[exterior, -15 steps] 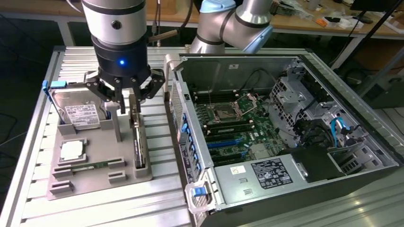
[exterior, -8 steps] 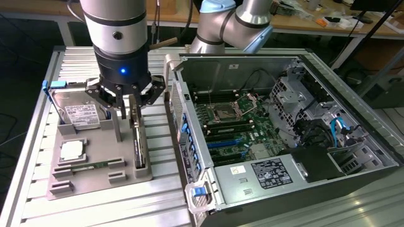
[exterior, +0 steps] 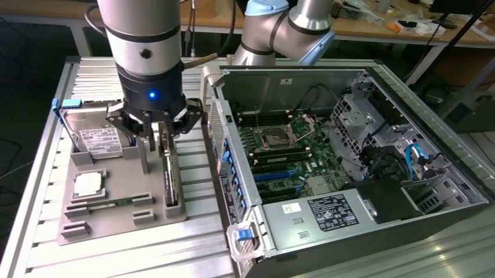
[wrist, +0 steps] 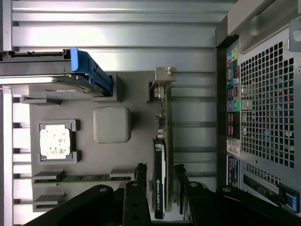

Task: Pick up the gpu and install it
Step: 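Pick up the gpu and move the gpu toward the slot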

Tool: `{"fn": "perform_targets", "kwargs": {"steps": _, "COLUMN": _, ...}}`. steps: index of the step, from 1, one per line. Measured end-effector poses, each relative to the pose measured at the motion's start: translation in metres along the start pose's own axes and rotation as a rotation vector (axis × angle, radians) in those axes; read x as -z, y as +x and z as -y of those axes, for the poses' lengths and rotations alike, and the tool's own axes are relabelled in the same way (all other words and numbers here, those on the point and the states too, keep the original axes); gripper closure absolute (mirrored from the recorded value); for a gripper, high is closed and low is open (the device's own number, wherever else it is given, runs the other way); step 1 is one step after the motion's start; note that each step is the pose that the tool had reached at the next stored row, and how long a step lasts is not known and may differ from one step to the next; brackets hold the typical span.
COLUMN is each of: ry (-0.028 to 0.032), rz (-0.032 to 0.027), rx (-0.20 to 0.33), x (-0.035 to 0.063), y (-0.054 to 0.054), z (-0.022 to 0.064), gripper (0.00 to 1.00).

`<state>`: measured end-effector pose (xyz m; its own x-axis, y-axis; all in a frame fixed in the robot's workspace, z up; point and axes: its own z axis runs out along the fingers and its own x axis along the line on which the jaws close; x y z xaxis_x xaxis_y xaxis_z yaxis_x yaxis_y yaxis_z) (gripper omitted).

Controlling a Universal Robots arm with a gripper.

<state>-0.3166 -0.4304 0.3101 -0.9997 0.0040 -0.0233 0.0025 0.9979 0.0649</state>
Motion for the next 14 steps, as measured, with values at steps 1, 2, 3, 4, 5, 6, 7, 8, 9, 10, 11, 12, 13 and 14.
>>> {"fn": "perform_targets", "kwargs": {"steps": 1, "ry": 0.0, "rz": -0.0001, "rx": 0.0, "x": -0.001, "y": 0.0, "z": 0.0007, "gripper": 0.64}}
{"fn": "perform_targets", "kwargs": {"steps": 2, "ry": 0.0, "rz": -0.0001, "rx": 0.0, "x": -0.002, "y": 0.0, "z": 0.0013, "gripper": 0.64}}
{"fn": "perform_targets", "kwargs": {"steps": 3, "ry": 0.0001, "rz": -0.0001, "rx": 0.0, "x": -0.003, "y": 0.0, "z": 0.002, "gripper": 0.64}}
{"fn": "perform_targets", "kwargs": {"steps": 4, "ry": 0.0, "rz": 0.0, "rx": 0.0, "x": -0.0043, "y": 0.0, "z": 0.0027, "gripper": 0.64}}
{"fn": "perform_targets", "kwargs": {"steps": 5, "ry": 0.0, "rz": 0.0, "rx": 0.0, "x": -0.0054, "y": 0.0, "z": 0.0033, "gripper": 0.64}}
{"fn": "perform_targets", "kwargs": {"steps": 6, "ry": 0.0001, "rz": -0.0001, "rx": 0.0, "x": -0.0073, "y": 0.0, "z": 0.0041, "gripper": 0.64}}
{"fn": "perform_targets", "kwargs": {"steps": 7, "ry": 0.0, "rz": 0.0, "rx": 0.0, "x": -0.0081, "y": 0.0, "z": 0.0043, "gripper": 0.64}}
{"fn": "perform_targets", "kwargs": {"steps": 8, "ry": 0.0001, "rz": -0.0002, "rx": 0.0, "x": -0.009, "y": -0.001, "z": 0.0046, "gripper": 0.64}}
{"fn": "perform_targets", "kwargs": {"steps": 9, "ry": 0.0001, "rz": -0.0007, "rx": 0.0, "x": -0.0101, "y": -0.001, "z": 0.005, "gripper": 0.64}}
{"fn": "perform_targets", "kwargs": {"steps": 10, "ry": 0.0, "rz": -0.0013, "rx": 0.0, "x": -0.0111, "y": -0.002, "z": 0.0054, "gripper": 0.64}}
{"fn": "perform_targets", "kwargs": {"steps": 11, "ry": 0.0, "rz": -0.0024, "rx": 0.0, "x": -0.0127, "y": -0.003, "z": 0.0062, "gripper": 0.64}}
{"fn": "perform_targets", "kwargs": {"steps": 12, "ry": 0.0001, "rz": -0.003, "rx": 0.0, "x": -0.0145, "y": -0.003, "z": 0.007, "gripper": 0.64}}
{"fn": "perform_targets", "kwargs": {"steps": 13, "ry": 0.0001, "rz": -0.0034, "rx": 0.0, "x": -0.0158, "y": -0.003, "z": 0.0076, "gripper": 0.64}}
{"fn": "perform_targets", "kwargs": {"steps": 14, "ry": 0.0001, "rz": -0.0039, "rx": 0.0, "x": -0.0172, "y": -0.004, "z": 0.0081, "gripper": 0.64}}
